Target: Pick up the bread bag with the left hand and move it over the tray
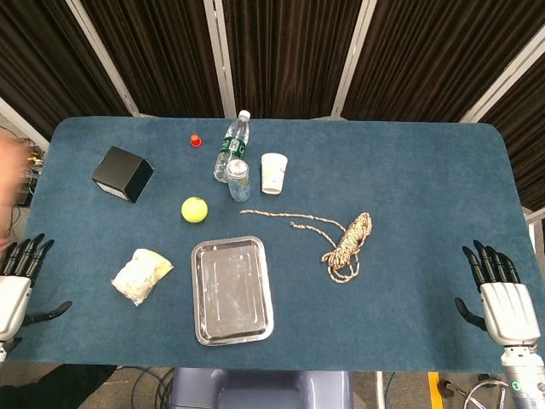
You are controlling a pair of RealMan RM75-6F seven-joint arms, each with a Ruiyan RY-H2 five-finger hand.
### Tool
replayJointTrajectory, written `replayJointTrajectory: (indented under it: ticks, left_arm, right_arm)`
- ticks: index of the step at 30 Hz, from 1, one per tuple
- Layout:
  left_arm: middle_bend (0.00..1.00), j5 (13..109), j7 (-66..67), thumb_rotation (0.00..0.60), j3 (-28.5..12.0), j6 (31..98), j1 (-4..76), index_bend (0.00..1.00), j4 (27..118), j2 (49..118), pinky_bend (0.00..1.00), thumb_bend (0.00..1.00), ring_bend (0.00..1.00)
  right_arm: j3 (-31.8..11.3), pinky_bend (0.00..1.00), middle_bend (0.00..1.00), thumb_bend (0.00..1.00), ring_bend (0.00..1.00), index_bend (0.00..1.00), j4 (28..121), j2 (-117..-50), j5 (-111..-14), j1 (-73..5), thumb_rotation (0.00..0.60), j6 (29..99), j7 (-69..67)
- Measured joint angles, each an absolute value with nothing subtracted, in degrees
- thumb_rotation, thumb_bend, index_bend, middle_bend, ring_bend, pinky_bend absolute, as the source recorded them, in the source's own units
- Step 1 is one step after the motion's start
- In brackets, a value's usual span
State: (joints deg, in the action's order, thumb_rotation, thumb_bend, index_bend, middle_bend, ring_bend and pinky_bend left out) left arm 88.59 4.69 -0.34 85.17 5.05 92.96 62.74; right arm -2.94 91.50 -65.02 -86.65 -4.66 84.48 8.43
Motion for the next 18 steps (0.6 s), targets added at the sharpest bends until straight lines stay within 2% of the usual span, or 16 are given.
replayJointTrajectory:
  ticks: [10, 18]
  left_arm:
    - [0.00, 88.40, 5.43, 0.600, -0.09, 83.28, 5.73, 0.00, 92.96, 62.80, 0.00, 0.04, 0.00]
    - [0.00, 83.80, 9.05, 0.600, -0.55, 73.37, 9.68, 0.00, 94.24, 63.04, 0.00, 0.04, 0.00]
  right_arm:
    - [-2.94, 0.10, 0.00, 0.30, 0.00, 0.00, 91.82, -65.05, -86.81, -4.63, 0.600, 84.66, 8.61]
    - [-3.02, 0.10, 0.00, 0.30, 0.00, 0.00, 91.93, -65.18, -86.70, -4.76, 0.600, 84.48, 8.71]
